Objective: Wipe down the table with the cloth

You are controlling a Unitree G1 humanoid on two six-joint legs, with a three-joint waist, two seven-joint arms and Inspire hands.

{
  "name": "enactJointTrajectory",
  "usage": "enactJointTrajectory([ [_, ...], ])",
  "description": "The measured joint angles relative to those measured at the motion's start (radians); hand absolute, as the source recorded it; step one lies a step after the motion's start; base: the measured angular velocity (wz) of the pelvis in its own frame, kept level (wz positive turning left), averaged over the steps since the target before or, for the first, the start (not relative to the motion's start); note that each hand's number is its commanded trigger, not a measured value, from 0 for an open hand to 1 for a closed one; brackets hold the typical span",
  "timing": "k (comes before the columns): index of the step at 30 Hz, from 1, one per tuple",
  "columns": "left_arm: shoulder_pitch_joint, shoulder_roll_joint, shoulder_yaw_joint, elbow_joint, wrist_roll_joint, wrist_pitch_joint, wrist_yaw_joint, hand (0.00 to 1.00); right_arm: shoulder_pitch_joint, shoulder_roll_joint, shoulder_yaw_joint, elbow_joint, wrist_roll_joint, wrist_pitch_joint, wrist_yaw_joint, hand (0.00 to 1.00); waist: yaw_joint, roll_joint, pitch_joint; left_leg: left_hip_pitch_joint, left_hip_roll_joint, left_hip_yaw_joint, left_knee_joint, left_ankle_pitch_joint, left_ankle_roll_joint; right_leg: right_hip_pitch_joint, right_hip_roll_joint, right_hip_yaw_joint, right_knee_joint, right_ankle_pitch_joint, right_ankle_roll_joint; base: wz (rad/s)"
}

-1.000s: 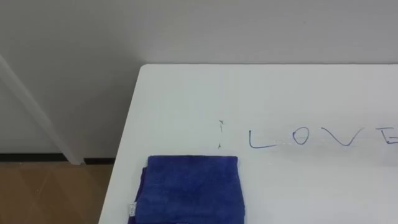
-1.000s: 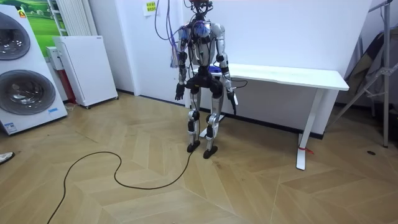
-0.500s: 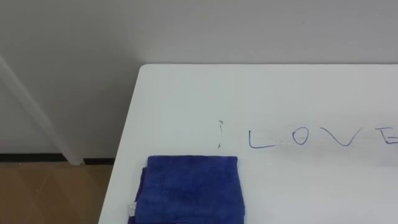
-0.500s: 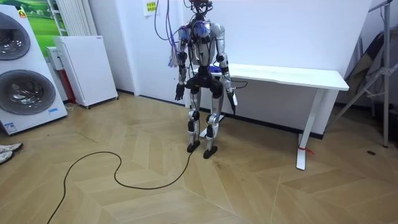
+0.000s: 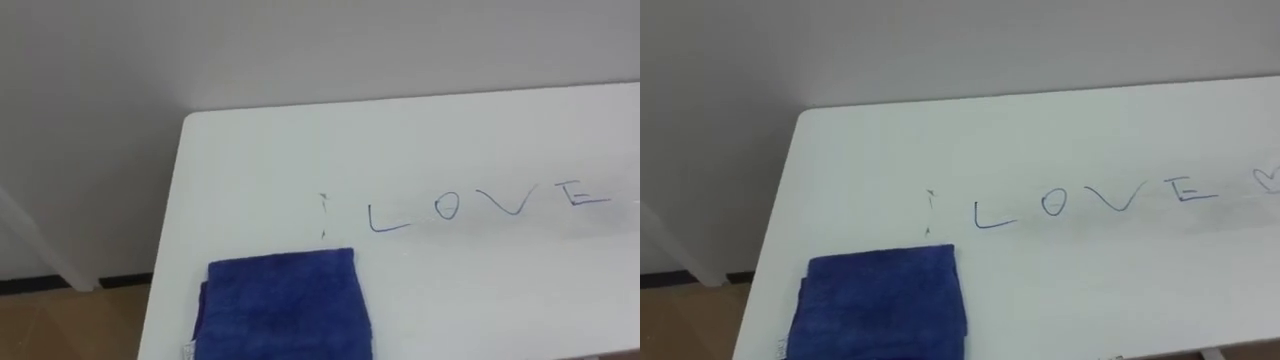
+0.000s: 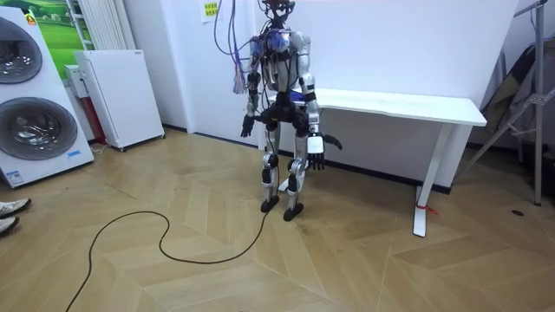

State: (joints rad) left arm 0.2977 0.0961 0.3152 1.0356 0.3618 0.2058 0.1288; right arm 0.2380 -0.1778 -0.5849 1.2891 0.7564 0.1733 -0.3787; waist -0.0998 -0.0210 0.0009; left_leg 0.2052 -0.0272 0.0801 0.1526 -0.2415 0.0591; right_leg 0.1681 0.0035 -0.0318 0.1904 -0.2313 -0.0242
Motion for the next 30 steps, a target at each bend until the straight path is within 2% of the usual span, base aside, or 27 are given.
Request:
enactJointTrajectory([
  [2,0.002,0.010,0.001,-0.005,-0.016,-0.012,0.000,0.00,-0.012,-0.021,-0.027,-0.042,0.053,-0.011,-0.043,0.00,-0.004,-0.004,-0.0002,-0.006,-0.002,0.001,0.000,0.000,0.001,-0.010,0.001,0.000,0.005,0.001,0.001,-0.07],
  [6,0.009,0.048,0.003,-0.033,-0.018,-0.033,0.001,0.00,-0.064,-0.055,-0.106,-0.138,0.117,-0.056,-0.145,0.00,-0.008,-0.027,-0.0004,-0.011,-0.003,0.003,0.001,0.000,0.001,-0.021,0.004,0.005,0.015,0.000,0.003,-0.01],
  [7,0.009,0.050,0.003,-0.041,-0.018,-0.035,0.002,0.00,-0.070,-0.059,-0.106,-0.157,0.126,-0.062,-0.160,0.00,-0.008,-0.028,-0.0005,-0.014,-0.002,0.004,0.001,0.000,0.001,-0.025,0.005,0.006,0.016,0.000,0.003,-0.04],
  [9,0.018,0.050,0.001,-0.049,-0.018,-0.040,0.019,0.00,-0.095,-0.063,-0.106,-0.220,0.132,-0.102,-0.216,0.00,-0.005,-0.030,-0.0007,-0.029,-0.002,0.010,0.006,0.000,0.001,-0.035,0.007,0.008,0.016,0.004,0.004,0.00],
  [13,0.021,0.051,-0.003,-0.049,-0.017,-0.045,0.020,0.00,-0.143,-0.065,-0.101,-0.275,0.070,-0.110,-0.290,0.00,0.009,-0.029,0.0010,-0.039,-0.002,0.025,0.007,0.000,0.001,-0.050,0.011,0.018,0.020,0.005,0.003,-0.07],
  [14,0.017,0.049,-0.003,-0.051,-0.016,-0.047,0.021,0.00,-0.141,-0.064,-0.083,-0.310,0.046,-0.111,-0.311,0.00,0.022,-0.028,0.0006,-0.039,-0.002,0.027,0.007,0.000,0.001,-0.049,0.011,0.020,0.019,0.005,0.003,0.00],
  [17,0.012,0.047,-0.030,-0.073,-0.018,-0.058,0.022,0.00,-0.140,-0.061,-0.015,-0.451,-0.133,-0.121,-0.384,0.00,0.027,-0.023,-0.0024,-0.057,-0.001,0.027,0.015,0.000,0.001,-0.065,0.010,0.018,0.019,0.006,0.002,0.01],
  [18,0.010,0.048,-0.037,-0.073,-0.016,-0.064,0.022,0.00,-0.139,-0.060,0.015,-0.513,-0.235,-0.139,-0.403,0.00,0.028,-0.017,0.0001,-0.062,-0.002,0.027,0.016,0.000,0.001,-0.071,0.011,0.016,0.019,0.009,0.002,0.00],
  [20,0.007,0.050,-0.046,-0.071,-0.016,-0.077,0.033,0.00,-0.138,-0.055,0.060,-0.619,-0.379,-0.154,-0.426,0.00,0.031,-0.011,0.0007,-0.061,-0.001,0.027,0.016,0.000,0.001,-0.072,0.013,0.016,0.019,0.010,0.001,-0.02],
  [22,0.005,0.051,-0.052,-0.072,-0.017,-0.088,0.051,0.00,-0.121,-0.053,0.110,-0.728,-0.517,-0.159,-0.455,0.00,0.045,-0.009,0.0001,-0.056,0.001,0.029,0.016,0.000,0.001,-0.065,0.014,0.015,0.016,0.011,-0.001,-0.04],
  [24,0.004,0.052,-0.086,-0.069,-0.017,-0.098,0.067,0.00,-0.118,-0.053,0.177,-0.819,-0.735,-0.181,-0.486,0.00,0.063,-0.008,0.0010,-0.055,0.003,0.029,0.019,0.001,0.000,-0.066,0.017,0.016,0.017,0.013,-0.004,0.00],
  [30,-0.004,0.050,-0.160,-0.038,-0.026,-0.119,0.087,0.00,-0.085,-0.048,0.369,-1.066,-1.082,-0.217,-0.488,0.00,0.117,-0.004,-0.0017,-0.053,0.012,0.028,0.019,0.001,-0.002,-0.062,0.016,0.006,0.014,0.015,-0.006,0.01],
])
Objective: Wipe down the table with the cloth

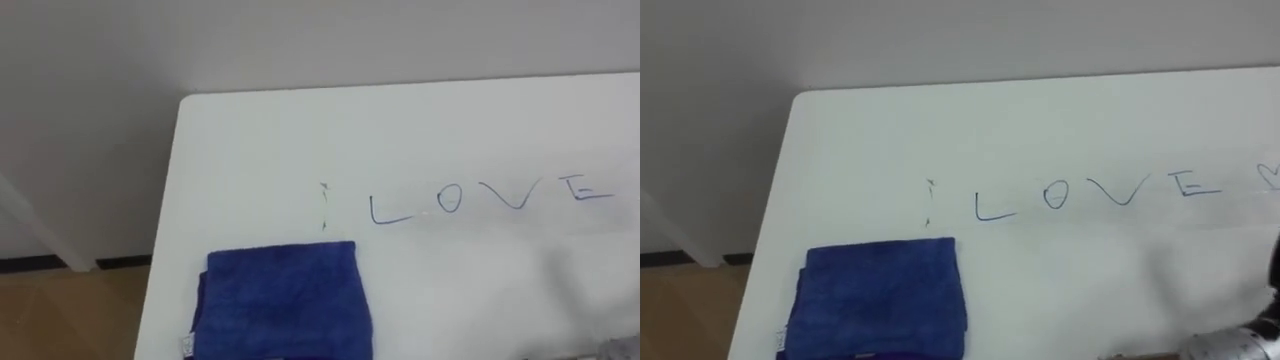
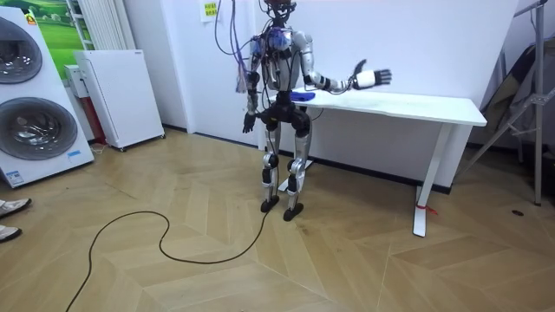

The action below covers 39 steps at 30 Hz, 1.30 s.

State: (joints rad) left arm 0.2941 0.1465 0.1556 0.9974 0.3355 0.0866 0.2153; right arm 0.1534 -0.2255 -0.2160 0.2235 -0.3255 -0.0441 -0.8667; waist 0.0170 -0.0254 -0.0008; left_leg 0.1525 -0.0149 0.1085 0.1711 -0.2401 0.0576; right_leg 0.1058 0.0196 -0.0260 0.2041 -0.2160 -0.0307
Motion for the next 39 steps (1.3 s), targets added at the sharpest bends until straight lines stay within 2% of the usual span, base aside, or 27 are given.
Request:
enactJointTrajectory([
  [3,-0.004,0.000,-0.036,0.003,-0.018,-0.013,-0.001,0.00,-0.001,0.000,0.082,-0.067,-0.164,-0.023,0.040,0.00,0.023,0.003,-0.0010,-0.002,0.000,-0.008,0.001,0.000,0.000,0.003,-0.002,-0.010,0.000,0.000,0.000,0.07],
  [8,-0.010,0.002,-0.042,0.003,-0.014,-0.023,-0.009,0.00,-0.011,-0.001,0.169,-0.152,-0.331,-0.038,0.112,0.00,0.053,-0.007,0.0028,-0.005,-0.001,-0.026,0.002,0.000,-0.001,0.006,-0.004,-0.037,-0.002,0.000,0.000,0.09],
  [11,-0.018,0.002,-0.043,0.003,-0.013,-0.023,-0.011,0.00,-0.014,-0.008,0.221,-0.183,-0.356,-0.045,0.156,0.00,0.075,-0.012,0.0054,-0.013,-0.001,-0.030,0.004,0.000,-0.001,0.002,-0.004,-0.048,-0.002,0.000,0.000,0.06],
  [13,-0.020,0.003,-0.044,0.003,-0.014,-0.024,-0.011,0.00,-0.016,-0.009,0.256,-0.203,-0.366,-0.053,0.179,0.00,0.078,-0.014,0.0065,-0.021,-0.001,-0.035,0.011,0.000,-0.001,-0.001,-0.006,-0.061,-0.002,0.000,0.000,0.08],
  [21,-0.026,0.021,-0.062,0.004,-0.013,-0.031,-0.024,0.00,-0.048,-0.016,0.357,-0.243,-0.475,-0.069,0.256,0.00,0.112,-0.013,0.0072,-0.021,-0.002,-0.037,0.012,0.000,-0.001,0.008,-0.007,-0.062,-0.005,0.000,-0.001,0.00],
  [23,-0.030,0.022,-0.063,0.004,-0.007,-0.031,-0.030,0.00,-0.059,-0.018,0.378,-0.243,-0.495,-0.070,0.285,0.00,0.113,-0.014,0.0071,-0.022,-0.002,-0.039,0.011,0.000,-0.001,0.008,-0.007,-0.064,-0.005,0.001,-0.001,0.04],
  [26,-0.045,0.036,-0.103,0.027,0.017,-0.043,-0.031,0.00,-0.058,-0.024,0.448,-0.243,-0.509,-0.070,0.343,0.00,0.111,-0.017,0.0060,-0.024,-0.005,-0.059,0.011,0.001,-0.001,0.020,-0.016,-0.087,-0.014,0.001,-0.001,0.16],
  [29,-0.052,0.033,-0.127,0.026,0.030,-0.044,-0.032,0.00,-0.054,-0.037,0.521,-0.219,-0.523,-0.071,0.401,0.00,0.125,-0.025,0.0007,-0.026,-0.006,-0.058,0.011,0.001,-0.002,0.023,-0.016,-0.091,-0.018,0.001,-0.001,0.07],
  [32,-0.052,0.029,-0.131,0.026,0.030,-0.044,-0.036,0.00,-0.047,-0.053,0.573,-0.214,-0.577,-0.070,0.446,0.00,0.127,-0.027,0.0007,-0.029,-0.008,-0.062,0.011,0.001,-0.001,0.023,-0.018,-0.102,-0.020,0.001,0.000,0.06],
  [39,-0.064,0.031,-0.146,0.025,0.031,-0.043,-0.052,0.00,-0.023,-0.055,0.668,-0.184,-0.705,-0.068,0.454,0.00,0.133,-0.020,0.0037,-0.027,-0.013,-0.069,0.014,0.001,-0.001,0.037,-0.019,-0.112,-0.037,0.004,0.005,0.03],
])
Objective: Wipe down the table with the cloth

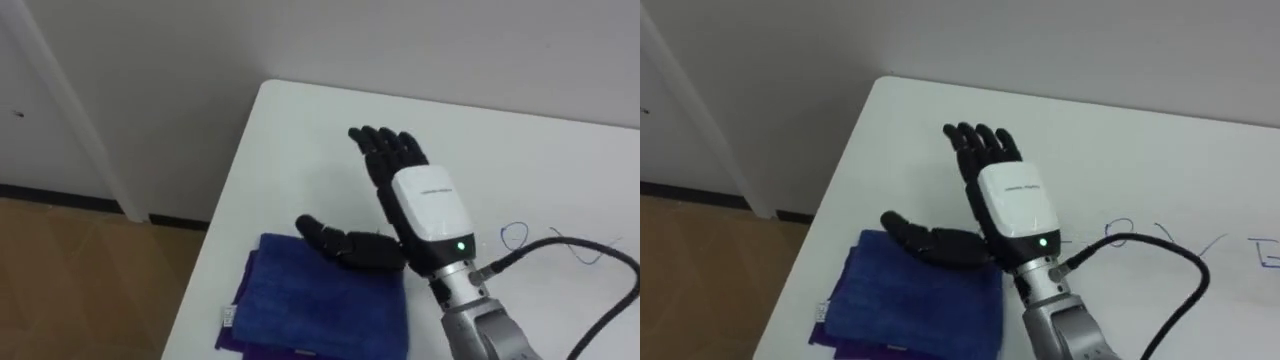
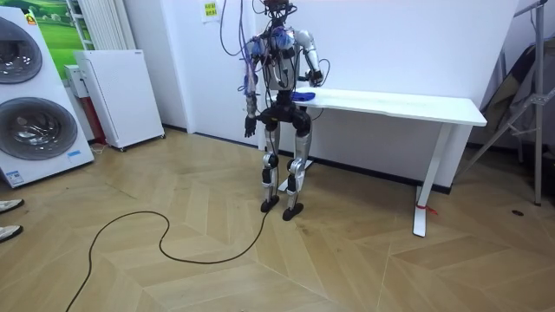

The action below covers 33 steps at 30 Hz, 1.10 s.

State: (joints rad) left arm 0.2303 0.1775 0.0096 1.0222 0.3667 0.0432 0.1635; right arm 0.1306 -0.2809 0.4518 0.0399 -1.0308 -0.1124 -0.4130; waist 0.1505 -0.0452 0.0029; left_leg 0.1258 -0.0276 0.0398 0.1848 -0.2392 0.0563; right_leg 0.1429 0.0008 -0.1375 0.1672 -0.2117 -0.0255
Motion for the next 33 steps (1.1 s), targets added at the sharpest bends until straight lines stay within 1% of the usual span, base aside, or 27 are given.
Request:
enactJointTrajectory([
  [3,0.002,0.001,-0.022,0.003,-0.001,0.000,0.001,0.00,0.012,0.000,0.015,0.039,-0.004,0.001,0.001,0.00,0.007,0.005,0.0014,0.006,0.000,-0.001,-0.001,0.000,0.000,0.006,0.000,0.000,0.000,0.000,0.000,0.00],
  [6,0.001,0.001,-0.052,0.003,-0.001,0.000,0.004,0.00,0.013,0.000,0.029,0.096,-0.004,0.004,0.003,0.00,0.007,0.005,0.0015,0.002,0.000,0.000,-0.001,0.000,0.000,0.001,-0.001,-0.002,0.002,0.000,0.000,0.00],
  [9,-0.001,0.000,-0.068,0.009,0.000,-0.001,0.003,0.00,0.023,0.003,0.038,0.106,-0.011,-0.001,0.012,0.00,0.010,0.004,0.0010,-0.002,0.000,-0.001,0.000,0.000,0.000,-0.001,-0.001,-0.004,0.002,0.000,0.000,0.00],
  [14,-0.004,0.000,-0.070,0.015,0.000,-0.001,0.004,0.00,0.039,0.003,0.038,0.160,-0.020,-0.002,0.001,0.00,0.009,0.002,-0.0002,-0.006,-0.001,-0.001,0.003,0.000,0.000,-0.001,-0.003,-0.009,0.001,0.001,0.001,0.03],
  [17,-0.001,0.000,-0.070,0.015,-0.001,0.000,0.010,0.00,0.056,0.004,0.037,0.161,-0.065,-0.001,-0.018,0.00,0.009,0.004,-0.0008,-0.007,-0.001,-0.002,0.003,0.000,0.000,-0.001,-0.002,-0.010,0.001,0.001,0.001,0.00],
  [19,0.000,0.000,-0.070,0.015,-0.001,0.000,0.010,0.00,0.058,0.004,0.036,0.161,-0.086,-0.005,-0.032,0.00,0.004,0.008,-0.0034,-0.007,-0.001,-0.001,0.004,0.000,0.000,-0.001,-0.002,-0.009,0.001,0.001,0.001,0.00],
  [21,-0.001,-0.001,-0.070,0.018,-0.001,0.000,0.010,0.00,0.059,0.004,0.035,0.161,-0.104,-0.007,-0.043,0.00,-0.001,0.017,-0.0095,-0.005,-0.001,0.001,0.003,0.000,0.000,-0.001,-0.002,-0.007,0.001,0.001,0.001,0.00],
  [22,-0.001,-0.001,-0.070,0.020,-0.002,0.000,0.010,0.00,0.059,0.004,0.035,0.160,-0.108,-0.008,-0.048,0.00,-0.002,0.020,-0.0106,-0.004,-0.001,0.001,0.003,0.000,0.000,0.000,-0.002,-0.007,0.001,0.001,0.001,0.00],
  [24,-0.001,-0.001,-0.070,0.023,-0.002,0.000,0.007,0.00,0.063,0.004,0.035,0.160,-0.117,-0.009,-0.070,0.00,-0.003,0.027,-0.0089,0.003,0.000,0.003,0.003,0.000,0.000,0.005,-0.001,-0.004,0.001,0.001,0.001,-0.04],
  [26,-0.005,-0.002,-0.070,0.032,-0.002,0.000,0.005,0.00,0.072,0.003,0.035,0.158,-0.122,-0.010,-0.085,0.00,-0.004,0.028,-0.0086,0.008,0.000,0.002,0.003,0.000,0.000,0.011,-0.001,-0.005,0.001,0.001,0.001,0.00],
  [30,-0.015,-0.009,-0.070,0.059,-0.002,0.000,0.001,0.00,0.086,0.003,0.035,0.157,-0.123,-0.028,-0.115,0.00,-0.006,0.029,-0.0080,0.012,0.001,0.003,0.002,0.000,0.000,0.013,-0.001,-0.004,0.002,0.001,0.001,0.00],
  [33,-0.019,-0.009,-0.070,0.060,-0.003,0.000,0.001,0.00,0.097,0.002,0.034,0.157,-0.130,-0.040,-0.135,0.00,-0.006,0.030,-0.0079,0.010,0.001,0.001,-0.004,0.000,0.000,0.009,0.000,-0.006,0.003,0.002,0.000,0.00],
])
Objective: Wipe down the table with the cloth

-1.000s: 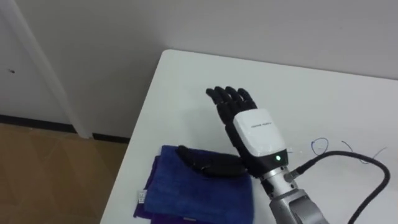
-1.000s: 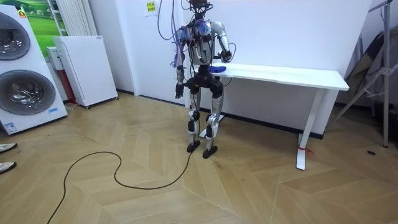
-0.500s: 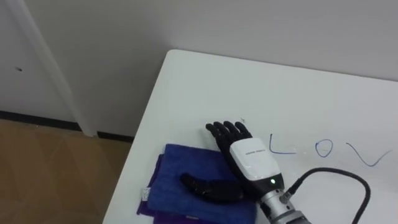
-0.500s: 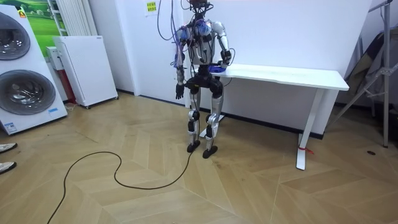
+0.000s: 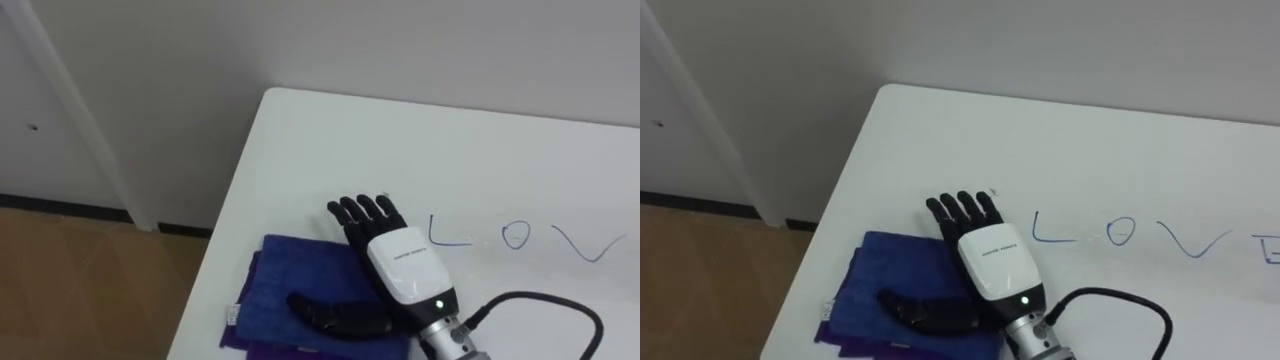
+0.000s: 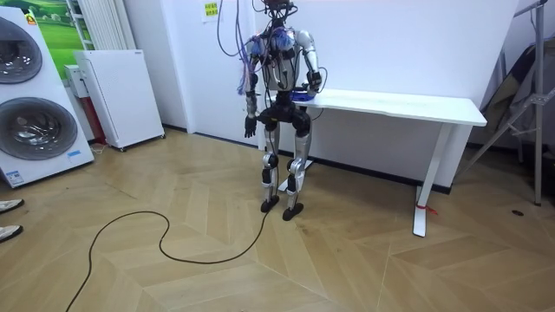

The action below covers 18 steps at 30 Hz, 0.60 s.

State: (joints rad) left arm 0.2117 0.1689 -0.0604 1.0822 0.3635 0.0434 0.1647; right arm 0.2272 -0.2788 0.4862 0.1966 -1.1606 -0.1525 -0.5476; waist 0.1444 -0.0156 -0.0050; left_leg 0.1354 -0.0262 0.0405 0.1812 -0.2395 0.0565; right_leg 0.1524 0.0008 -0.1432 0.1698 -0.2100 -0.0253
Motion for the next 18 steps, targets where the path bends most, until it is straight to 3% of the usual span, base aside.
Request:
enactJointTrajectory([
  [18,-0.031,0.001,-0.001,0.003,-0.011,-0.016,0.000,0.00,0.017,-0.001,0.001,-0.010,-0.012,-0.025,-0.040,0.00,-0.001,-0.007,0.0018,-0.002,-0.001,0.011,-0.002,0.000,0.000,-0.001,-0.001,0.001,-0.016,0.004,0.004,-0.01],
])
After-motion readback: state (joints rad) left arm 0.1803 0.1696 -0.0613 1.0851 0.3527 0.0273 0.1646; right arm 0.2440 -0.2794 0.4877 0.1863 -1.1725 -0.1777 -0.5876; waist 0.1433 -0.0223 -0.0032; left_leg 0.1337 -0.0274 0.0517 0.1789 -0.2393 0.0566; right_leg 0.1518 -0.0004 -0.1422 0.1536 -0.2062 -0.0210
